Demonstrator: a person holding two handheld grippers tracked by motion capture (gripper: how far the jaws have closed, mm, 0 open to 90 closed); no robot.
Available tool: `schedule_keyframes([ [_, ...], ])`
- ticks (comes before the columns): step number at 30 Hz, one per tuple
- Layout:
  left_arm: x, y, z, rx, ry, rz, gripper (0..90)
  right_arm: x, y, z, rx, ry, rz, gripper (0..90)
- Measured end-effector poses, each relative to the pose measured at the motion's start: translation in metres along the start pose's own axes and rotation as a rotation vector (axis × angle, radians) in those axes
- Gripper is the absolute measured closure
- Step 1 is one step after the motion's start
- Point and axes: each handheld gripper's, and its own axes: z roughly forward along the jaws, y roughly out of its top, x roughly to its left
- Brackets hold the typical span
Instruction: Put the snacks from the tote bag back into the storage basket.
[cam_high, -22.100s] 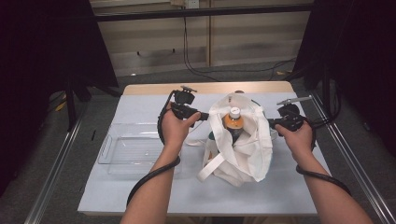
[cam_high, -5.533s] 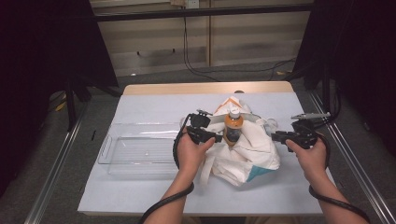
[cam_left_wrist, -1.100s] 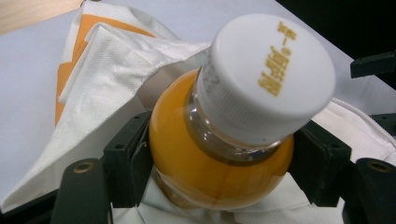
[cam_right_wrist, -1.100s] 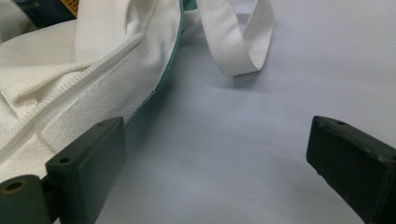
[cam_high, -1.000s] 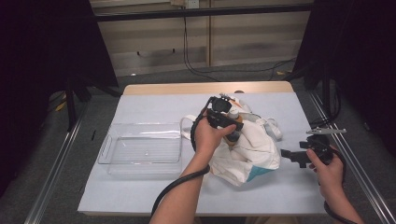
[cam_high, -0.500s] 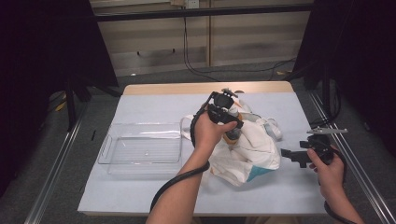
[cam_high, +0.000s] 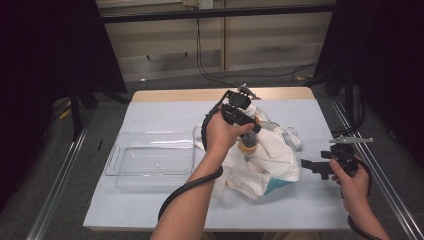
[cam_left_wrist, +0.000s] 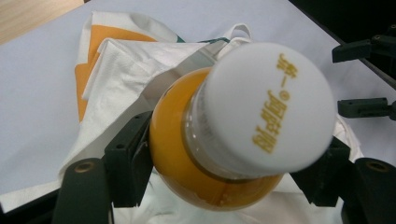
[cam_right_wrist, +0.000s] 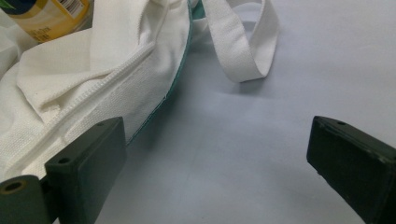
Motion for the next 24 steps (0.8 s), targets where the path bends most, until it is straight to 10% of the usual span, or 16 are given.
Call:
schedule_keyframes([
  [24, 0.000, 0.005, -0.030, 0.061, -0.014, 0.017, 30.3, -0.001, -0.001, -0.002, 0.010, 0.006, -0.007, 5.0],
])
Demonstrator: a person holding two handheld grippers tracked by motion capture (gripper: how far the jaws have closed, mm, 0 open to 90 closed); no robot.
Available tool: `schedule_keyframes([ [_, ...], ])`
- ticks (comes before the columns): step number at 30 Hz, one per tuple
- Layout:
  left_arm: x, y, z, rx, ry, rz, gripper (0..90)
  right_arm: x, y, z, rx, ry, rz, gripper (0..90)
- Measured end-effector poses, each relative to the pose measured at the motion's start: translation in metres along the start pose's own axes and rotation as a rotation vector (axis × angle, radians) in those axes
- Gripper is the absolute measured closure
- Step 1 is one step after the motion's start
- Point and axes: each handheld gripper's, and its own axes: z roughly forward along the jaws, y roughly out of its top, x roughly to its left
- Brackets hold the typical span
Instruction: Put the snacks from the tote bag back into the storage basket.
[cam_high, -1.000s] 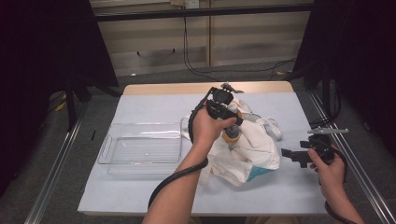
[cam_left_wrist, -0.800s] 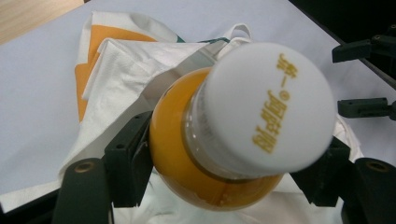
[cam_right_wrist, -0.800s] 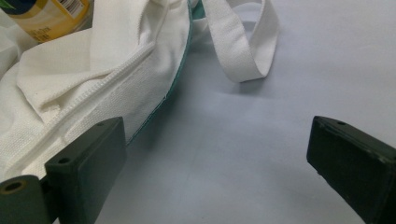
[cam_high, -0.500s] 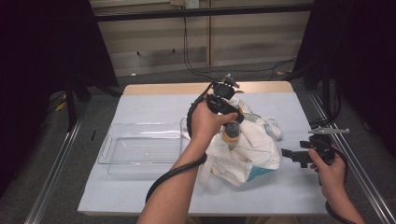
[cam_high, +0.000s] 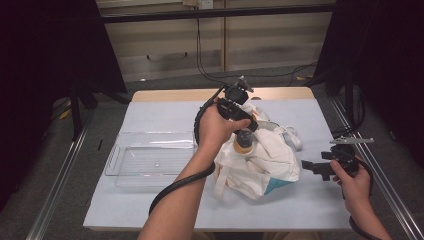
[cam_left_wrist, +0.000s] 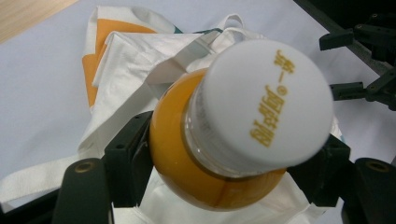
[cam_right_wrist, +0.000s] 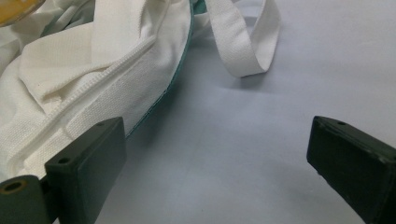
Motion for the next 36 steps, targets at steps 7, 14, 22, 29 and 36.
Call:
schedule_keyframes([
  [7, 0.002, -0.002, -0.007, 0.014, 0.000, -0.009, 30.3, 0.000, 0.000, -0.002, 0.001, 0.003, 0.001, 5.0],
  [14, 0.004, -0.003, -0.015, 0.030, 0.000, -0.005, 30.3, 0.000, 0.000, -0.003, -0.005, 0.002, 0.000, 5.0],
  [22, 0.006, -0.005, -0.027, 0.040, 0.009, -0.004, 30.3, -0.001, -0.001, -0.003, -0.001, 0.005, 0.003, 5.0],
  [29, 0.009, -0.009, -0.037, 0.047, 0.010, -0.005, 30.3, 0.001, 0.000, -0.003, 0.001, 0.008, 0.000, 5.0],
  [36, 0.012, -0.012, -0.046, 0.054, 0.023, -0.001, 30.3, 0.000, -0.001, -0.004, 0.001, 0.007, 0.003, 5.0],
])
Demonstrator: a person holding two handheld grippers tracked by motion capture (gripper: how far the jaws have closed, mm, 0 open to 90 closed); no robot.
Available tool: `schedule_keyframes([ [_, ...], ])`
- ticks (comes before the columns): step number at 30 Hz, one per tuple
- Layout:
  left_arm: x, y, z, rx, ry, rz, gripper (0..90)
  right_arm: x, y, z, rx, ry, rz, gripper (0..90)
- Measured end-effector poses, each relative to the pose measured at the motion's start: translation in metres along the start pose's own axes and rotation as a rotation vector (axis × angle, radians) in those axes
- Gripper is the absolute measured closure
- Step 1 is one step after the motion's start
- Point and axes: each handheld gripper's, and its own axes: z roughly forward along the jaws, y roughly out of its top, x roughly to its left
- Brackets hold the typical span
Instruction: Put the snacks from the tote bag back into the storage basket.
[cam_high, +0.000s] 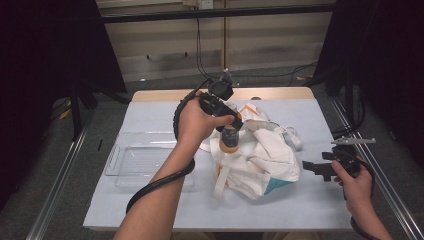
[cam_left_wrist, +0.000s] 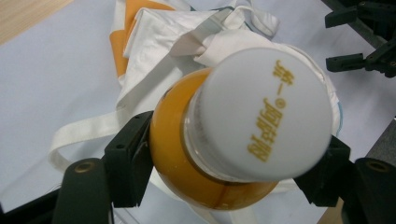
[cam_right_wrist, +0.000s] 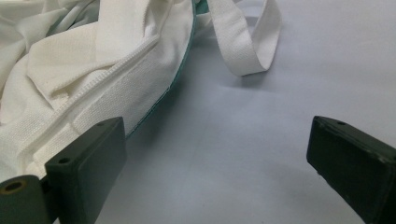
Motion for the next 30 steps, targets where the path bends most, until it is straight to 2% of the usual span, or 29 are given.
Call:
schedule_keyframes([
  [8, 0.008, -0.006, -0.008, 0.019, 0.002, -0.007, 30.3, -0.001, 0.000, -0.001, -0.005, 0.001, 0.000, 5.0],
  [10, 0.009, -0.008, -0.009, 0.005, 0.004, -0.024, 30.3, -0.001, 0.000, -0.001, -0.002, 0.001, -0.001, 5.0],
  [13, 0.011, -0.010, -0.012, 0.016, 0.001, -0.024, 30.3, 0.000, 0.000, -0.001, -0.002, -0.001, -0.002, 5.1],
  [14, 0.012, -0.010, -0.014, 0.024, 0.006, -0.011, 30.3, 0.000, 0.000, -0.001, -0.002, -0.001, -0.001, 5.1],
  [18, 0.016, -0.013, -0.019, 0.021, -0.001, -0.019, 30.3, 0.000, -0.001, 0.000, 0.000, 0.001, -0.005, 5.0],
  [21, 0.019, -0.016, -0.023, 0.030, 0.011, -0.015, 30.3, 0.000, -0.001, 0.000, 0.000, 0.003, -0.012, 5.0],
  [22, 0.019, -0.017, -0.024, 0.025, 0.008, -0.028, 30.3, 0.000, -0.001, 0.000, 0.003, 0.004, -0.007, 5.0],
  [24, 0.021, -0.019, -0.027, 0.033, 0.000, -0.021, 30.3, 0.000, -0.001, 0.000, 0.002, 0.003, -0.012, 5.1],
  [28, 0.024, -0.023, -0.030, 0.036, 0.005, -0.036, 30.3, 0.002, -0.001, 0.001, 0.006, 0.005, -0.010, 5.0],
  [30, 0.026, -0.024, -0.032, 0.038, 0.009, -0.028, 30.3, 0.002, -0.001, 0.001, 0.010, 0.005, -0.010, 5.1],
])
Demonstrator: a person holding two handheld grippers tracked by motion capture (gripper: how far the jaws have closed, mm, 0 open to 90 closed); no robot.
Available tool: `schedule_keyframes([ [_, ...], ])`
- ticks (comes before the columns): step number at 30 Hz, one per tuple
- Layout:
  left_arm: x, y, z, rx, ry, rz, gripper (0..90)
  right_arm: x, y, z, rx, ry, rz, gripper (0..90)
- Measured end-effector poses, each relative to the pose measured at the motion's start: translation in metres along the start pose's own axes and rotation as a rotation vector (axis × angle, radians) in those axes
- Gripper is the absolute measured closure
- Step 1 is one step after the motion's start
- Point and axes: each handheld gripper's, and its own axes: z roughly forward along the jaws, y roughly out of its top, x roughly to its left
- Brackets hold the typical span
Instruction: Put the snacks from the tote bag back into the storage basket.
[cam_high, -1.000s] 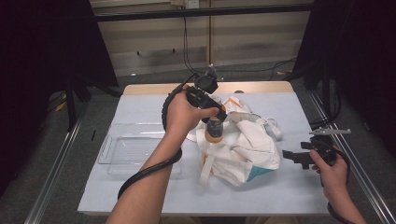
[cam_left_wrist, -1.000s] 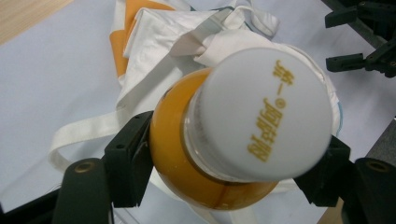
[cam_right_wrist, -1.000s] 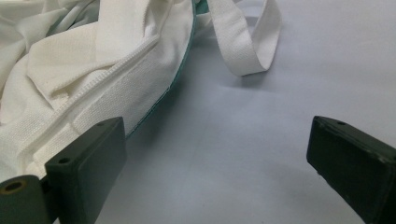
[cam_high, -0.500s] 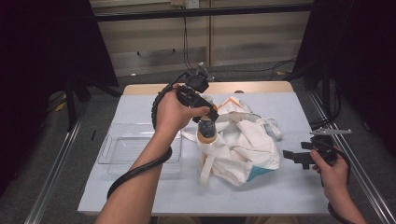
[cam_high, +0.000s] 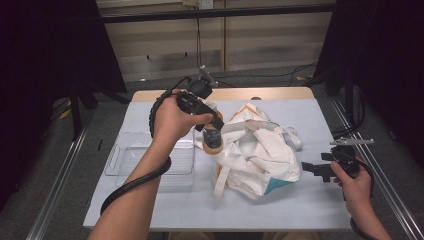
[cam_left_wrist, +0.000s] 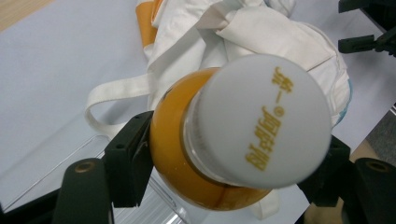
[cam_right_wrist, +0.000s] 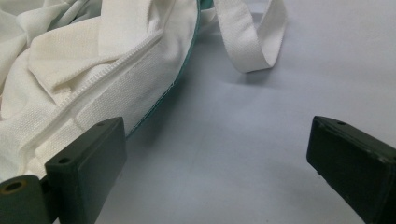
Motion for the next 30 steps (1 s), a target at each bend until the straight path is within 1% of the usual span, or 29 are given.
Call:
schedule_keyframes([
  [1, 0.001, -0.001, -0.001, 0.009, 0.002, 0.000, 30.3, 0.000, 0.000, 0.000, 0.000, -0.001, -0.004, 5.0],
  [2, 0.002, -0.002, -0.002, 0.009, 0.001, 0.000, 30.3, 0.000, 0.000, 0.000, 0.001, 0.001, 0.002, 5.0],
  [4, 0.004, -0.003, -0.003, 0.011, -0.003, -0.009, 30.3, 0.000, 0.000, 0.000, -0.002, 0.002, -0.001, 5.0],
  [5, 0.004, -0.004, -0.003, 0.001, -0.009, -0.020, 30.3, -0.001, 0.000, 0.000, -0.003, 0.002, -0.003, 5.1],
  [8, 0.007, -0.006, -0.005, 0.011, 0.005, -0.018, 30.3, 0.000, 0.000, -0.001, -0.002, 0.000, 0.004, 5.0],
  [9, 0.008, -0.007, -0.005, 0.001, 0.004, -0.026, 30.3, 0.000, 0.000, 0.000, 0.000, 0.000, 0.003, 5.1],
  [10, 0.010, -0.008, -0.006, 0.003, 0.002, -0.031, 30.3, 0.000, 0.000, 0.000, -0.001, 0.003, 0.001, 5.0],
  [11, 0.010, -0.008, -0.006, -0.011, 0.002, -0.056, 30.3, 0.000, 0.000, 0.000, -0.001, 0.003, 0.001, 5.0],
  [12, 0.013, -0.009, -0.007, 0.001, 0.000, -0.034, 30.3, 0.000, 0.000, 0.000, -0.001, 0.002, 0.001, 5.0],
  [13, 0.014, -0.009, -0.008, 0.003, 0.003, -0.044, 30.3, 0.000, -0.001, 0.000, -0.002, 0.004, -0.001, 5.0],
  [16, 0.018, -0.010, -0.009, 0.008, 0.010, -0.047, 30.3, 0.001, -0.001, 0.000, 0.004, 0.004, 0.001, 5.0],
  [17, 0.020, -0.011, -0.008, -0.004, 0.013, -0.057, 30.3, 0.001, 0.000, 0.001, 0.004, 0.002, 0.001, 5.0],
  [18, 0.020, -0.011, -0.009, -0.002, 0.012, -0.070, 30.3, 0.001, 0.000, 0.001, 0.004, 0.004, 0.002, 5.0],
  [19, 0.021, -0.011, -0.008, -0.011, 0.014, -0.082, 30.3, 0.001, 0.000, 0.001, 0.003, 0.004, 0.002, 5.0],
  [20, 0.023, -0.011, -0.009, -0.002, 0.015, -0.075, 30.3, 0.001, 0.000, 0.001, 0.001, 0.005, -0.005, 5.0],
  [22, 0.026, -0.011, -0.009, -0.009, 0.016, -0.085, 30.3, 0.001, 0.000, 0.001, 0.001, 0.005, -0.002, 5.0],
  [23, 0.028, -0.011, -0.010, -0.001, 0.016, -0.076, 30.3, 0.001, 0.000, 0.001, 0.001, 0.005, -0.001, 5.0],
  [24, 0.029, -0.012, -0.010, -0.016, 0.019, -0.086, 30.3, 0.001, 0.000, 0.001, 0.000, 0.005, 0.000, 5.0],
  [25, 0.030, -0.012, -0.011, -0.008, 0.017, -0.085, 30.3, 0.000, 0.000, 0.000, -0.001, 0.004, -0.001, 5.0],
  [27, 0.033, -0.013, -0.011, -0.008, 0.020, -0.087, 30.3, 0.000, 0.000, 0.000, -0.003, 0.005, 0.003, 5.0],
  [28, 0.034, -0.013, -0.010, -0.014, 0.023, -0.093, 30.3, 0.000, 0.000, 0.000, -0.006, 0.004, 0.000, 5.0],
  [29, 0.036, -0.014, -0.011, -0.005, 0.021, -0.096, 30.3, 0.000, 0.000, 0.000, -0.006, 0.003, 0.001, 5.0],
  [30, 0.037, -0.015, -0.011, -0.010, 0.022, -0.104, 30.3, 0.000, 0.000, 0.000, -0.006, 0.004, 0.002, 5.0],
])
